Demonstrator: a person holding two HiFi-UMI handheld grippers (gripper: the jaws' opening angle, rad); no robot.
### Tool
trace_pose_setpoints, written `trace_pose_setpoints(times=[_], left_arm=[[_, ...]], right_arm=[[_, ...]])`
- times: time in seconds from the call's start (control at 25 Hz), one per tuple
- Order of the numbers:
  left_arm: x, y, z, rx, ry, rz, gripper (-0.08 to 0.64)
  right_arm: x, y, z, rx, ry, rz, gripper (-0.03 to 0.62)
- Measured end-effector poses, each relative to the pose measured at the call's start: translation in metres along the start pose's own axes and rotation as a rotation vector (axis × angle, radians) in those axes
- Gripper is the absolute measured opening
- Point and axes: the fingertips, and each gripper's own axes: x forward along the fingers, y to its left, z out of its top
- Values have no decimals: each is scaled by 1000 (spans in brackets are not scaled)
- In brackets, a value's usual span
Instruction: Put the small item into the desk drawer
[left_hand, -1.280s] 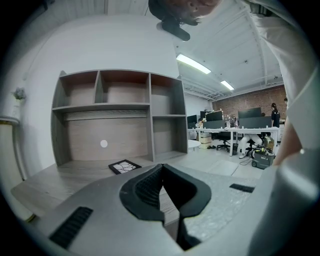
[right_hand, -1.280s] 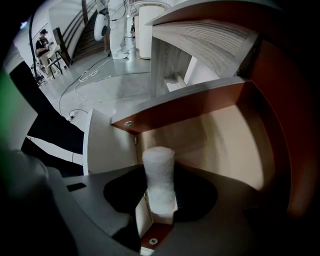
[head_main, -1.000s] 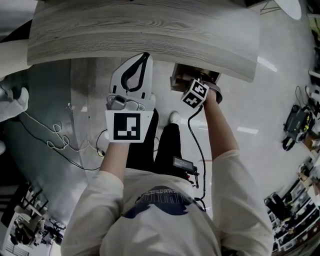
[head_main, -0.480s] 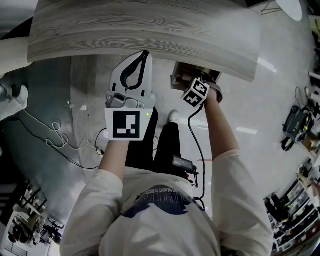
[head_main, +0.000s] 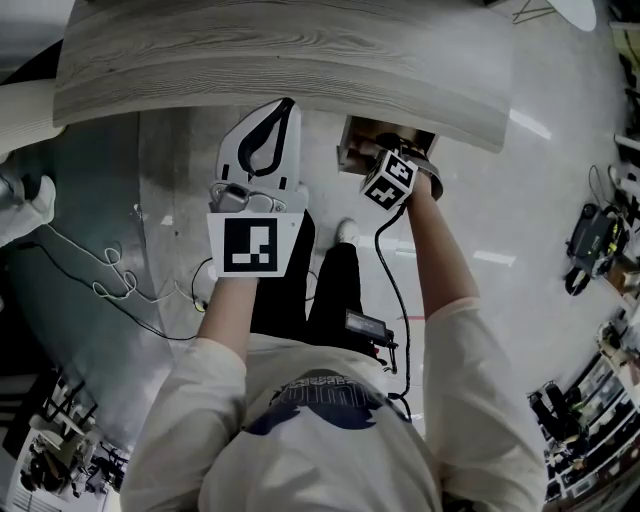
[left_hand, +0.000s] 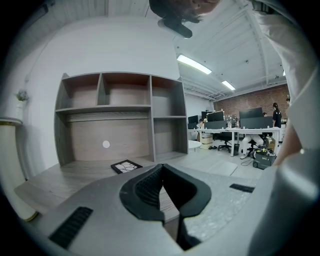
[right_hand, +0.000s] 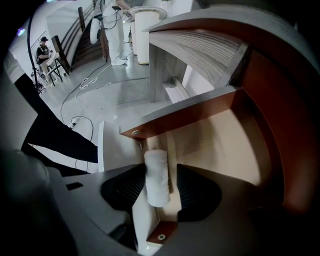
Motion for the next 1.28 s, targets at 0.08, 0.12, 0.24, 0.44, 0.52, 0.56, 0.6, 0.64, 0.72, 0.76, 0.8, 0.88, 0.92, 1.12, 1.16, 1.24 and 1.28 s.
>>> trace_pose_setpoints(times=[0.08,0.12,0.24,0.44,0.52,0.56,0.6,0.64,0.72,0.76,0.8,0.88,0.92,1.12,1.16,1.24,1.28], left_arm=[[-3,-2,4,8,-14,-3,8],[-5,-4,6,14,-16,-5,8],[-12,-8,10,9,-18,-4,8],[-21,-16,14,13,-26,-6,8],[-25,-21,15,12,-26,-6,8],[-26,-23,15,12,-26,-6,8],[-28,-24,15,12,-27,-5,8],[-30,-26,16,11,-28,-4,8],[-35,-29,19,14,-33,-4,8],[-37,-30,21,18,-41,-4,8],[-39,-31,25,18,-53,-1,8],[-46,-32,34,14,-78,6,8],[-52,-32,39,10,-88,10,8],[-75,-34,62,-23,-128,26,8],[-78,-37,69,-29,-136,29,8],[-85,-46,86,-33,-157,28,8],[-90,-51,94,-32,-169,26,8]], right_arm=[[-5,0,1,20,-13,-9,195],[-8,0,2,33,-21,-15,195],[-18,-2,3,60,-45,-39,195],[-36,-5,8,111,-101,-69,194],[-44,-7,10,130,-130,-88,193],[-49,-9,11,138,-147,-102,193],[-54,-10,13,148,-165,-118,192],[-60,-12,15,161,-186,-135,190],[-77,-17,20,208,-243,-176,185],[-88,-21,24,242,-282,-200,176],[-101,-26,27,281,-324,-225,170],[-134,-33,34,378,-421,-268,158],[-152,-33,37,438,-475,-287,153],[-258,-29,47,646,-732,-407,141],[-281,-28,48,649,-776,-439,138],[-325,-24,51,642,-859,-495,135],[-346,-21,52,639,-896,-517,132]])
